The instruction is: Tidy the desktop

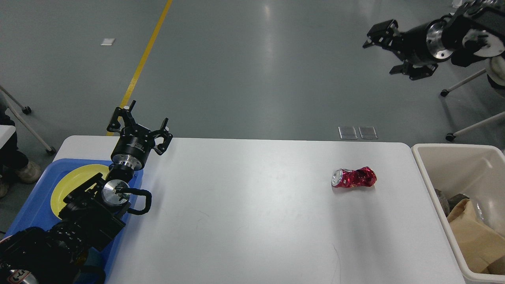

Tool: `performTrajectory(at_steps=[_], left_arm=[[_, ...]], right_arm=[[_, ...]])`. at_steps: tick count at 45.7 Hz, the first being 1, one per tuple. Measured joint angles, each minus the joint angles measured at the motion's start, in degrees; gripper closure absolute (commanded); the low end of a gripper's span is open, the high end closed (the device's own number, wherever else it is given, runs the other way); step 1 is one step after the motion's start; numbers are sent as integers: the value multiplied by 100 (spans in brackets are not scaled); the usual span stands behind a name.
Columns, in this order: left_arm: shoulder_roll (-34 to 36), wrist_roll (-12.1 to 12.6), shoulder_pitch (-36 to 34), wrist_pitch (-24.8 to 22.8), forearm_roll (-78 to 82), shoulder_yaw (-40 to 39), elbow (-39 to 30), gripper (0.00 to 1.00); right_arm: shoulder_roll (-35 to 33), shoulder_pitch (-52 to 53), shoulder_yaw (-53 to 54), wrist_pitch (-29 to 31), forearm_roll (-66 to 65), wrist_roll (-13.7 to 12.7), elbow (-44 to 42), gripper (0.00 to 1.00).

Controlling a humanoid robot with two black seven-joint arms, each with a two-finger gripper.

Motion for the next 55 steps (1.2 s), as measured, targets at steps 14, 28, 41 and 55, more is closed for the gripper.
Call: performTrajectory(at_steps=[14, 28, 41, 55], left_arm=[[0, 0, 0, 0, 0, 0, 0, 3], [0, 0, 0, 0, 1, 0, 0, 3], [0, 0, 0, 0, 0, 0, 0, 3], [0, 1, 0, 0, 1, 0, 0, 3]], right_arm=[[-234, 1403, -131, 91, -1669, -19, 45, 0], [-204, 2070, -344, 822, -2590, -13, 301, 0], [52, 1530, -1397, 1264, -2598, 22, 1183, 0], [873, -406, -1733, 467, -2686, 23, 1217, 0]])
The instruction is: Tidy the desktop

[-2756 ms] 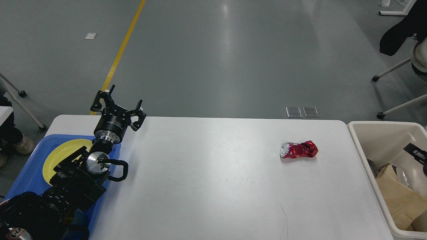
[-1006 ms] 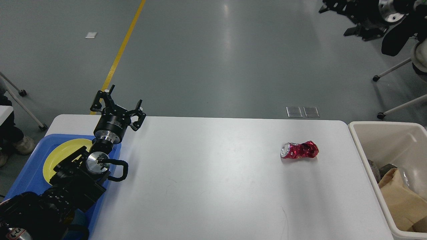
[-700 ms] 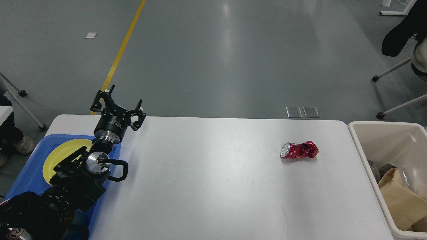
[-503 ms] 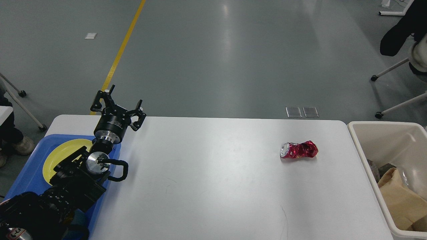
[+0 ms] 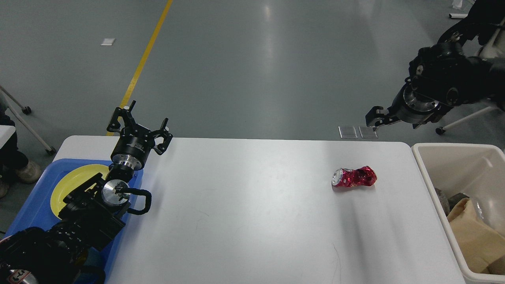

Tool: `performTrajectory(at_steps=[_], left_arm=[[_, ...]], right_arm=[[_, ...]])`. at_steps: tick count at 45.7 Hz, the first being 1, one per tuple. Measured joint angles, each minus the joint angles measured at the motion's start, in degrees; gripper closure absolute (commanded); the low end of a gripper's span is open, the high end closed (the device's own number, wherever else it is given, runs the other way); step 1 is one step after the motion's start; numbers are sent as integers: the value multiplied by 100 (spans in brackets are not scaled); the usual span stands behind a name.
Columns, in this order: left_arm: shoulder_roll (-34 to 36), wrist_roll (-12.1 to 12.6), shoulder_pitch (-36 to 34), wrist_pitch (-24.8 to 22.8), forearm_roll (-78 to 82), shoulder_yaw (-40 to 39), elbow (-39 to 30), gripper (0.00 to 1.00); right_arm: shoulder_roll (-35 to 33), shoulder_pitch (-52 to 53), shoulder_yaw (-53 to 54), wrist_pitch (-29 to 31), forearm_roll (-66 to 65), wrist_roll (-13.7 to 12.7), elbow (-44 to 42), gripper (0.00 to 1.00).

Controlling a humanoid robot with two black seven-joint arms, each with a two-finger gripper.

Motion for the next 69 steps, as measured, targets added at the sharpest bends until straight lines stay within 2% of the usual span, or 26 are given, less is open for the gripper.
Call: performTrajectory(at_steps=[6, 13, 25, 34, 69], left_arm=[[0, 0, 0, 0, -1, 0, 0, 3], [0, 0, 0, 0, -1, 0, 0, 3], [0, 0, 0, 0, -1, 0, 0, 3], [0, 0, 0, 0, -1, 0, 0, 3], [0, 0, 0, 0, 0, 0, 0, 3]], right_arm=[[285, -483, -69, -157, -231, 0, -61, 0], [587, -945, -62, -697, -241, 0, -286, 0], [828, -2098, -50, -1578, -195, -6, -1445, 0], [990, -2793, -30, -1664, -184, -2, -2159, 0], [1467, -3714, 842, -2044, -175, 24, -3211, 0]])
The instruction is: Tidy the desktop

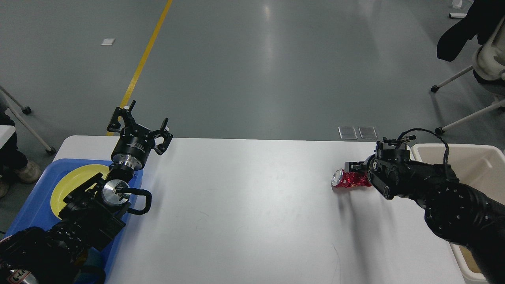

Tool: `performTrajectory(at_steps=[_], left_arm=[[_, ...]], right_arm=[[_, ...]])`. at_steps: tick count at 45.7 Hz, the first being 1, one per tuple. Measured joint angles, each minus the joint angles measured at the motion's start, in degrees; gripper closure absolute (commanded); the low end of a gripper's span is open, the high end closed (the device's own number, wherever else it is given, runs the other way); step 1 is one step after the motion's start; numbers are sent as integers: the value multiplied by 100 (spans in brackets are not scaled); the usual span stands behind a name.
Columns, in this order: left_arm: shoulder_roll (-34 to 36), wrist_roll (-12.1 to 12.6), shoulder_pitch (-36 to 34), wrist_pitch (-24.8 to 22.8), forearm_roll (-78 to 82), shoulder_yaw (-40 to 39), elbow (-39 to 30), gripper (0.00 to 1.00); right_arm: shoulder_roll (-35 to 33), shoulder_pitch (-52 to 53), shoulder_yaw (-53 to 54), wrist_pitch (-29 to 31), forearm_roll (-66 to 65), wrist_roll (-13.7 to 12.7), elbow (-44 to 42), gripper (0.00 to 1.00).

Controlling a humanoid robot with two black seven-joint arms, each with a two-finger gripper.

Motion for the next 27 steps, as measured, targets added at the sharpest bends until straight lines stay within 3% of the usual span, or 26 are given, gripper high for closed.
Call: performTrajectory(at_steps=[7, 16, 20, 27], left_arm=[[0, 0, 0, 0, 0, 0, 0, 3], [0, 0, 0, 0, 0, 0, 0, 3], [0, 0, 0, 0, 0, 0, 0, 3], [0, 0, 0, 0, 0, 0, 0, 3]], right_arm=[[73, -86, 139, 0, 34, 1, -71, 4], [171, -256, 215, -2, 521, 1, -206, 48], [196, -287, 246, -1, 953, 1, -272, 56], [202, -298, 255, 34, 1360, -8, -290, 82]])
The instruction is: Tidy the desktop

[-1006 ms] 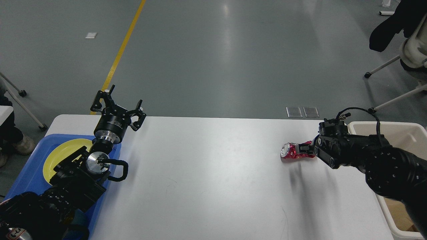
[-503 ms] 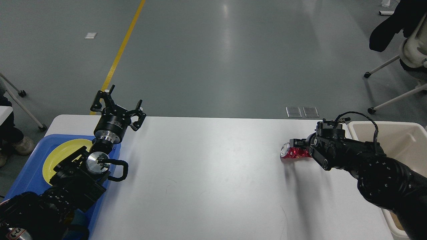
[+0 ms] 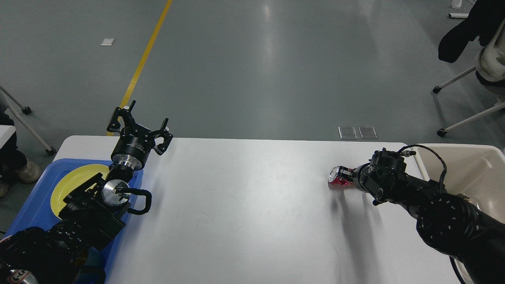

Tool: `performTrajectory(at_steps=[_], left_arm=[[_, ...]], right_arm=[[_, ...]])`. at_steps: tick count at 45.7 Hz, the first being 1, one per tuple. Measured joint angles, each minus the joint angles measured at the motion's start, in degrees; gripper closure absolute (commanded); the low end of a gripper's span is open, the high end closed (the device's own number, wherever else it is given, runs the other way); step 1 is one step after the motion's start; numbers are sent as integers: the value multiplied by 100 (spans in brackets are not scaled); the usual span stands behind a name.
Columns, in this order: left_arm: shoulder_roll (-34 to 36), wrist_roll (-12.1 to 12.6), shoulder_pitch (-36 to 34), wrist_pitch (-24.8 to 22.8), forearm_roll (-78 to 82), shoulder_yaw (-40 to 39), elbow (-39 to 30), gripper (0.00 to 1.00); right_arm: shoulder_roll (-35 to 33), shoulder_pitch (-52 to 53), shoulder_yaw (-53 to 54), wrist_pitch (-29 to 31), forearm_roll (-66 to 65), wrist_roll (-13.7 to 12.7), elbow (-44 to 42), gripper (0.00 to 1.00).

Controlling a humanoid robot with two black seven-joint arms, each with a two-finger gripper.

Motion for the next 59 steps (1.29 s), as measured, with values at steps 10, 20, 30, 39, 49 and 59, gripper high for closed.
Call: performTrajectory(at_steps=[10, 20, 30, 39, 49, 59], left_arm=[[0, 0, 0, 0, 0, 0, 0, 3], [0, 0, 0, 0, 0, 0, 0, 3], [0, 0, 0, 0, -1, 0, 0, 3], [0, 0, 0, 0, 0, 0, 0, 3], [0, 0, 0, 0, 0, 0, 0, 3], [0, 0, 0, 0, 0, 0, 0, 3]], right_arm=[[0, -39, 7, 75, 54, -25, 2, 88], [-41, -23, -41, 80, 49, -21, 50, 0], [-494, 701, -368, 576, 46, 10, 1117, 0], [-1070, 2070, -1298, 987, -47, 67, 2029, 0], [-693, 3039, -2044, 1091, -1663, 96, 2443, 0], [0, 3189, -2118, 1263, -3696, 74, 3028, 0]])
